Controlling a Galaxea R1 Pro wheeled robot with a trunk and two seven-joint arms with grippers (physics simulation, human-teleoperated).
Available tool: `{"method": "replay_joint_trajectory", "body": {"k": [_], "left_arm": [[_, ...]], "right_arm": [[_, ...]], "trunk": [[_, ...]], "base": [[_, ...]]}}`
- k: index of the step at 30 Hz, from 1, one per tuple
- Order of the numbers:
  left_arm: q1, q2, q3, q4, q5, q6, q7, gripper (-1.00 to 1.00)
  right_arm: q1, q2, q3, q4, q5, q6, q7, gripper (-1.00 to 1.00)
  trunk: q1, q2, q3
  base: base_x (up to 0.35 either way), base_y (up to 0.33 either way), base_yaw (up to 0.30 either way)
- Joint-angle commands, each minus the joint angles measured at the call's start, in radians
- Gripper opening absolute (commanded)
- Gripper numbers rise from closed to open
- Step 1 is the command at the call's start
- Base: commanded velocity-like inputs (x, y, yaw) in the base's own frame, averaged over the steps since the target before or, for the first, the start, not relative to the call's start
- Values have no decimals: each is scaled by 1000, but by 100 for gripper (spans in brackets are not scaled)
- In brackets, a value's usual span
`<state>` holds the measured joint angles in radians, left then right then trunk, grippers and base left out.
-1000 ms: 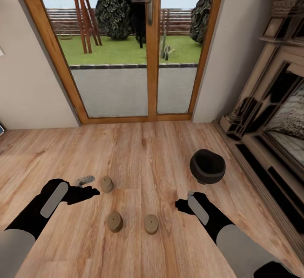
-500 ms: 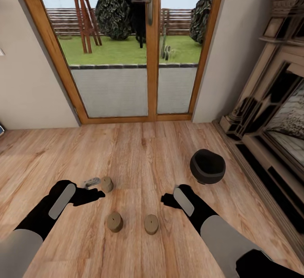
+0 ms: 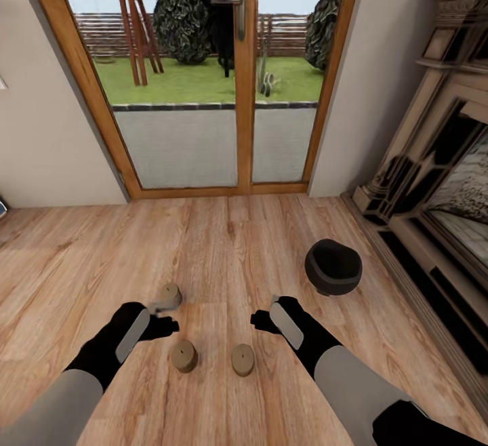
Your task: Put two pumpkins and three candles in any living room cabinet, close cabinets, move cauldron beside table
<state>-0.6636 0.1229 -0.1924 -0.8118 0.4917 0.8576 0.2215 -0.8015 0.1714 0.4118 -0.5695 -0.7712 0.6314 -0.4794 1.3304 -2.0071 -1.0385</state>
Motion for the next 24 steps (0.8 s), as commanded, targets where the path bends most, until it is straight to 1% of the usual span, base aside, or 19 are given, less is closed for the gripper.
{"method": "replay_joint_trajectory", "body": {"k": [1, 4, 7, 9, 11, 14, 21, 24], "left_arm": [[-1, 3, 1, -2, 8, 2, 6, 100], [-1, 4, 17, -3, 7, 2, 1, 100], [-1, 4, 22, -5, 7, 1, -1, 100], [-1, 4, 23, -6, 7, 1, -3, 100], [-1, 4, 23, -6, 8, 1, -4, 100], [-1, 4, 23, -7, 8, 1, -6, 100], [-1, 3, 22, -7, 10, 1, -7, 100], [-1, 3, 22, -8, 11, 1, -9, 100]], "right_arm": [[-1, 0, 11, -3, -10, 0, -10, 100], [-1, -1, 15, -4, -14, -4, -15, 100], [-1, 0, 15, -6, -22, -15, -50, 100], [-1, 0, 15, -23, -36, -41, -78, 100], [-1, 0, 15, -47, -52, -54, -96, 100], [-1, 0, 16, -61, -63, -61, -106, 100], [-1, 2, 19, -65, -66, -62, -110, 100], [-1, 2, 18, -66, -66, -63, -110, 100]], "trunk": [[0, 0, -1], [0, 0, -1], [0, 0, -1], [0, 0, -1], [0, 0, -1], [0, 0, -1], [0, 0, -1], [0, 0, -1]], "base": [[0, 0, 0], [0, 0, 0], [0, 0, 2], [0, 0, 72], [0, 0, 195], [0, 0, 260], [0, -5, 287], [0, -171, 131]]}}
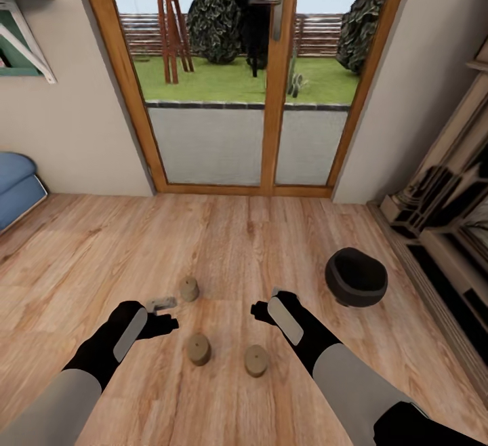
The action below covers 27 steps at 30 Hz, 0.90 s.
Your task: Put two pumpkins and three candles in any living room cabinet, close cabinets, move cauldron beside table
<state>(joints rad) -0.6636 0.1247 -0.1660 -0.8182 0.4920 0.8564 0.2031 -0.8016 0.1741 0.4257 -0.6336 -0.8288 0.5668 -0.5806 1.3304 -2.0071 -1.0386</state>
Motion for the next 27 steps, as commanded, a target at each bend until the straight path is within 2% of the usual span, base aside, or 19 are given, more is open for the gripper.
{"method": "replay_joint_trajectory", "body": {"k": [1, 3, 6, 9, 16, 24, 27], "left_arm": [[-1, 1, -4, -4, 11, 3, 8, 100], [-1, 0, -6, -10, 11, 3, -8, 100], [-1, 0, -9, -14, 5, 2, -76, 100], [-1, -3, -12, -15, 0, -1, -111, 100], [-1, -6, -13, -15, -3, -15, -120, 100], [-1, -9, -16, -13, -4, -22, -119, 100], [-1, -9, -28, -10, -4, -44, -119, 100]], "right_arm": [[-1, -1, 5, -1, -9, 1, -9, 100], [-1, -1, 5, -2, -9, 1, -5, 100], [-1, -1, 5, -2, -9, 2, -3, 100], [-1, 0, 7, 2, -9, 2, -6, 100], [-1, 0, 54, 7, -10, 5, -8, 100], [-1, 0, 60, 4, -10, 34, -8, 100], [-1, 0, 61, 2, -10, 41, -8, 100]], "trunk": [[0, 0, -1], [0, 0, -1], [0, 0, -1], [0, 0, -1], [0, 0, -1], [0, 0, -1], [0, 0, -1]], "base": [[0, -227, 50], [0, -132, 24], [0, -39, 7], [0, -10, 2], [0, -1, 0], [0, 0, 0], [0, 0, 0]]}}
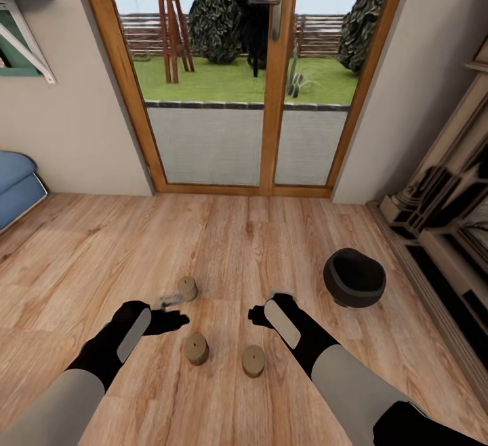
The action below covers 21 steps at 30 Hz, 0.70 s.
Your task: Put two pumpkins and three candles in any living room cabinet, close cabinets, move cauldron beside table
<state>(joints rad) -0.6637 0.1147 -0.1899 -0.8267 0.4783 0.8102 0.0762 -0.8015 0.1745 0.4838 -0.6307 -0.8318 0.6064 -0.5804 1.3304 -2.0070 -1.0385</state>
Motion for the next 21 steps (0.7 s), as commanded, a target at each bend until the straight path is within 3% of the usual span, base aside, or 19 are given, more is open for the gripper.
{"method": "replay_joint_trajectory", "body": {"k": [1, 5, 10, 15, 17, 21], "left_arm": [[0, 1, -12, 0, 9, -12, 8, 100], [0, 1, -29, 3, 10, -66, 8, 100], [0, 2, -32, 2, 10, -80, 8, 100], [0, 2, -33, 2, 9, -81, 4, 100], [0, 2, -33, 3, 9, -81, 5, 100], [0, 2, -33, 4, 8, -83, 5, 100]], "right_arm": [[-1, 0, 2, -1, -8, 2, -9, 100], [-1, 0, 2, -1, -9, 4, -9, 100], [-1, 0, 2, -2, -9, 4, -8, 100], [-1, 0, 2, -9, -8, -6, -4, 100], [-1, 0, 3, -39, -7, -13, 1, 100], [5, 0, 4, -200, -3, -29, 4, 100]], "trunk": [[0, 0, -1], [0, 0, -1], [0, 0, -1], [19, -35, -16], [27, -49, -23], [42, -77, -35]], "base": [[0, 0, 0], [0, 0, 0], [0, 0, 0], [0, 0, 0], [0, 0, 0], [0, 0, 0]]}}
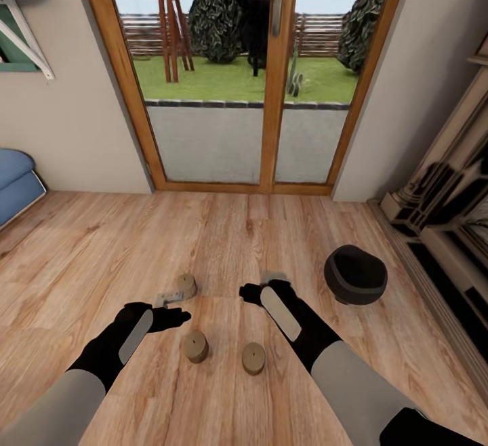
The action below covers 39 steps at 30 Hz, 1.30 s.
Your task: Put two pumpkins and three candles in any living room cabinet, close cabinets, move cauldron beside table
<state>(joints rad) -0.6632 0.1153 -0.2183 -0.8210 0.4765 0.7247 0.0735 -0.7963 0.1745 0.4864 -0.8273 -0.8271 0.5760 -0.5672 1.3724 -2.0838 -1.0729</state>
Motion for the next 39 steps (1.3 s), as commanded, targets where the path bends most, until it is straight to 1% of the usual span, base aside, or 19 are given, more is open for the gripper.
{"method": "replay_joint_trajectory", "body": {"k": [1, 3, 4, 6, 9, 12, 15, 18, 19, 22, 23, 25, 28, 29, 30, 31, 33, 35, 39], "left_arm": [[-1, 1, -4, -1, 10, 2, 7, 100], [-1, 1, -4, -1, 10, -3, 7, 100], [0, 1, -4, -1, 9, -10, 7, 100], [0, 1, -4, 1, 9, -16, 7, 100], [-1, 1, -4, 2, 8, -19, 7, 100], [-1, 1, -4, 2, 8, -21, 6, 100], [-1, 1, -4, 2, 8, -23, 7, 100], [-1, 1, -4, 2, 9, -41, 6, 100], [-1, 1, -4, 2, 9, -48, 6, 100], [-1, 1, -4, 2, 10, -54, 6, 100], [0, 1, -4, 2, 10, -55, 6, 100], [0, 1, -4, 2, 10, -55, 6, 100], [0, 2, -4, 2, 9, -56, 6, 100], [0, 2, -4, 2, 9, -56, 6, 100], [0, 2, -4, 2, 9, -56, 6, 100], [0, 2, -4, 2, 9, -56, 6, 100], [-1, 2, -4, 2, 10, -56, 6, 100], [0, 2, -4, 2, 11, -56, 6, 100], [0, 2, -4, 2, 11, -58, 5, 100]], "right_arm": [[2, 0, 1, -88, -4, -5, -12, 100], [12, 0, 1, -183, 0, -12, -15, 100], [33, 0, 1, -284, 2, -22, -17, 100], [67, 0, -1, -383, 5, -31, -20, 100], [100, 0, -3, -472, 6, -37, -19, 100], [128, -11, -4, -545, 6, -41, -9, 100], [181, -38, -6, -660, 3, -42, 33, 100], [210, -73, -10, -706, -4, -42, 119, 100], [216, -88, -12, -713, -8, -41, 175, 100], [220, -122, -22, -717, -13, -39, 286, 100], [221, -143, -34, -717, -24, -36, 342, 100], [222, -173, -47, -713, -63, -35, 426, 100], [222, -226, -54, -692, -122, -38, 571, 100], [222, -248, -56, -684, -135, -38, 646, 100], [222, -254, -56, -681, -138, -38, 672, 100], [222, -268, -56, -671, -141, -38, 744, 100], [222, -278, -58, -661, -141, -36, 818, 100], [222, -282, -58, -650, -139, -34, 856, 100], [223, -284, -57, -638, -134, -29, 879, 100]], "trunk": [[4, -8, -4], [12, -22, -10], [15, -29, -13], [23, -43, -20], [35, -64, -29], [46, -85, -39], [58, -106, -48], [69, -127, -57], [73, -134, -60], [84, -155, -70], [88, -162, -73], [96, -176, -79], [107, -197, -89], [111, -204, -92], [115, -211, -95], [119, -218, -98], [127, -232, -104], [134, -246, -111], [146, -267, -120]], "base": [[0, 0, 0], [0, 0, 0], [0, 0, 0], [0, 0, 0], [0, 0, 0], [0, 0, 0], [0, 0, 0], [0, 0, 0], [0, 0, 0], [0, 0, 0], [0, 0, 0], [0, 0, 0], [0, 0, 0], [0, 0, 0], [0, 0, 0], [0, 0, 0], [0, 0, 0], [0, 0, 0], [0, 0, 0]]}}
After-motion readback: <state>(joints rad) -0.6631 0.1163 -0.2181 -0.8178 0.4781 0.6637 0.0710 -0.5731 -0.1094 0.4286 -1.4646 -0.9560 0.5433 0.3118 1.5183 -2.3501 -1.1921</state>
